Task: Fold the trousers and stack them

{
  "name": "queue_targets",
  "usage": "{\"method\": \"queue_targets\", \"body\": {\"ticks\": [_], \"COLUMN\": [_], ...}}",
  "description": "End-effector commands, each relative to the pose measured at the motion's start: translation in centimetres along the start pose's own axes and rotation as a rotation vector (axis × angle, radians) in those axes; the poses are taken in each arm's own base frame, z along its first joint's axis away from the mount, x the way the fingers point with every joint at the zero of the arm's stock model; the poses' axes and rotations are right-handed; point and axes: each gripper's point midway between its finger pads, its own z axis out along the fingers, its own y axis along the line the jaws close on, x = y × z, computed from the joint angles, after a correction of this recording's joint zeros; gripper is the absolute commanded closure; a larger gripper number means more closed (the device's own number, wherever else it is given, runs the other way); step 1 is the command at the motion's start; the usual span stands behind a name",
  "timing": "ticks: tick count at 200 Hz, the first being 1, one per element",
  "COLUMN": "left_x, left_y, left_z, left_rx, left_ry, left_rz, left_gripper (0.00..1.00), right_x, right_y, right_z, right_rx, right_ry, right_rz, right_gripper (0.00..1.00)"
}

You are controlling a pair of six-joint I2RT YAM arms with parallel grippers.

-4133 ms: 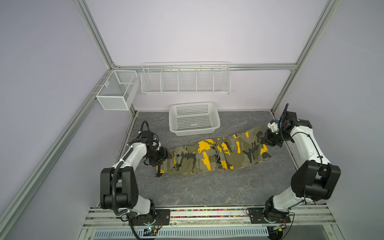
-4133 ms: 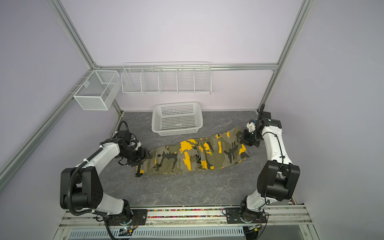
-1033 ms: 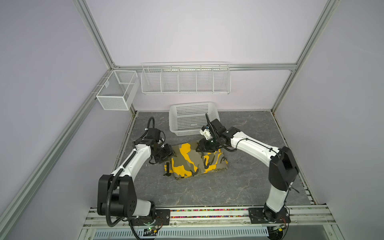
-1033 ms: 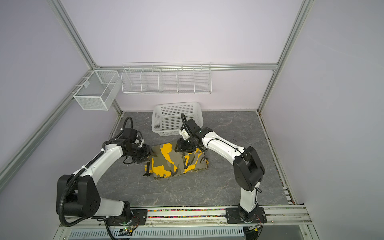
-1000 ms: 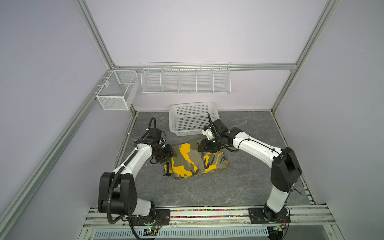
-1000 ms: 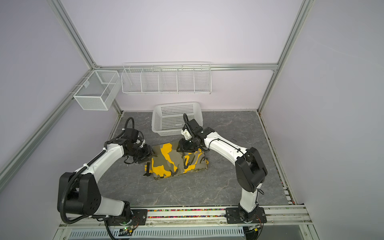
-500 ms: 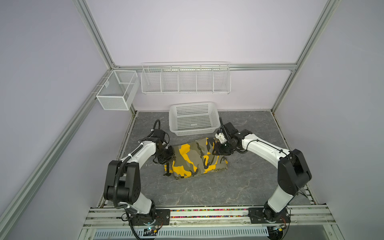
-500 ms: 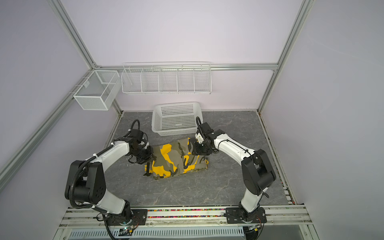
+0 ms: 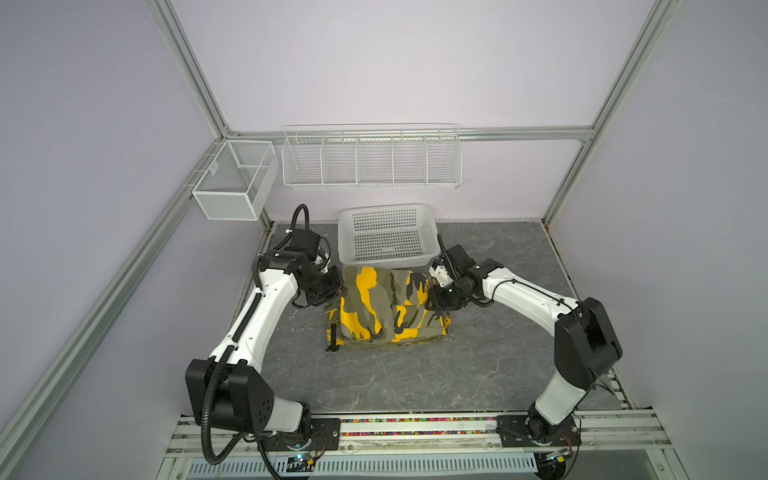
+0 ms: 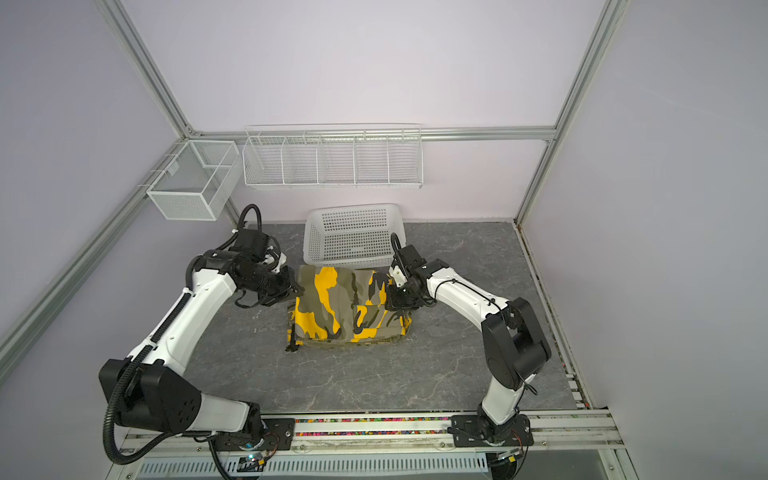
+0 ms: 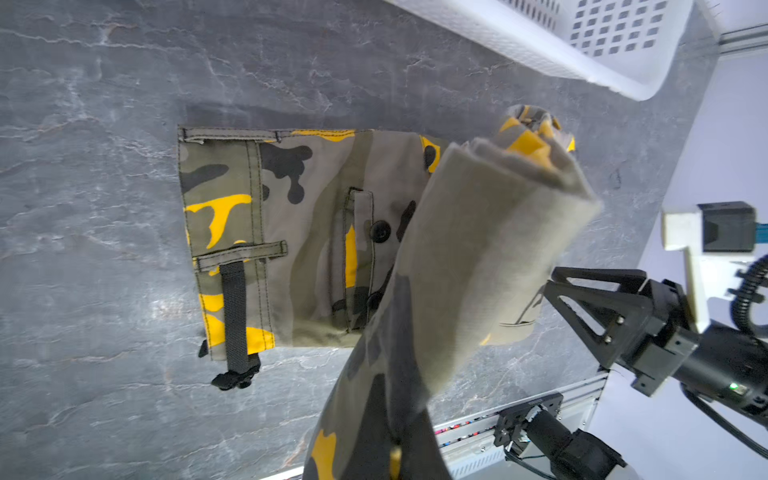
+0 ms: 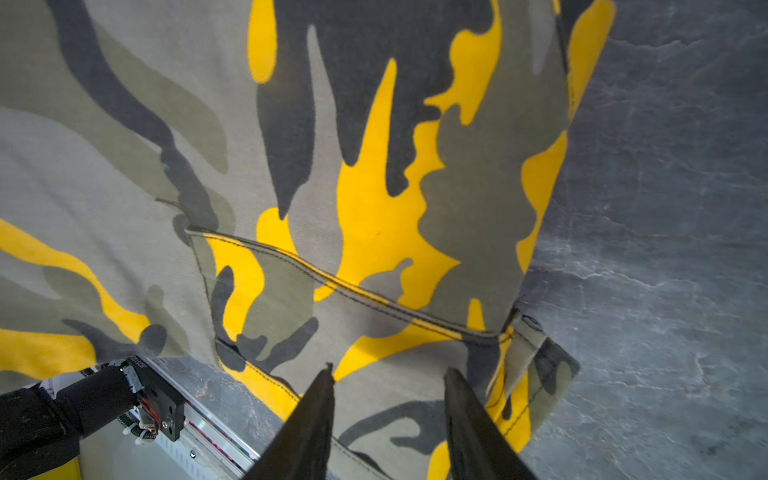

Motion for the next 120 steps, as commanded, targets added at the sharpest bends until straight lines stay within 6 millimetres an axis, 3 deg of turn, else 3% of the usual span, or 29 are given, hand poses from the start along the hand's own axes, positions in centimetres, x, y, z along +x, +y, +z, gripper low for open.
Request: {"method": "queue_targets", "body": {"ticks": [1, 19, 60, 90, 120], "left_x": [1.7, 1.9, -0.9, 0.3, 0.8], "left_y": [4.0, 6.0, 9.1, 12.7, 14.3], "left_z": [2.0, 3.9, 5.5, 6.6, 8.0], "left_rx": [-0.17, -0.222, -0.353, -0.462, -0.48], "left_ry": [0.115, 0.143, 0.083, 0.129, 0.156], "left_rz": [-0.009, -0.023, -0.007, -0.036, -0.051], "left_gripper": [1.0, 1.0, 1.0, 1.0, 1.0], "right_x": [0.6, 1.0, 2.7, 3.0, 2.4], "right_y": [1.1, 1.0, 1.3, 1.7, 2.4], "right_z": [2.3, 3.5, 5.6, 6.0, 5.2], "right_rx": [-0.025, -0.017, -0.012, -0.022, -0.042], "right_ry": [0.049, 0.07, 0.127, 0.137, 0.115], "right_rz": [-0.042, -0.048, -0.072, -0.081, -0.088], "right_gripper": [0.57, 0.6, 0.63, 0.63, 0.62]}}
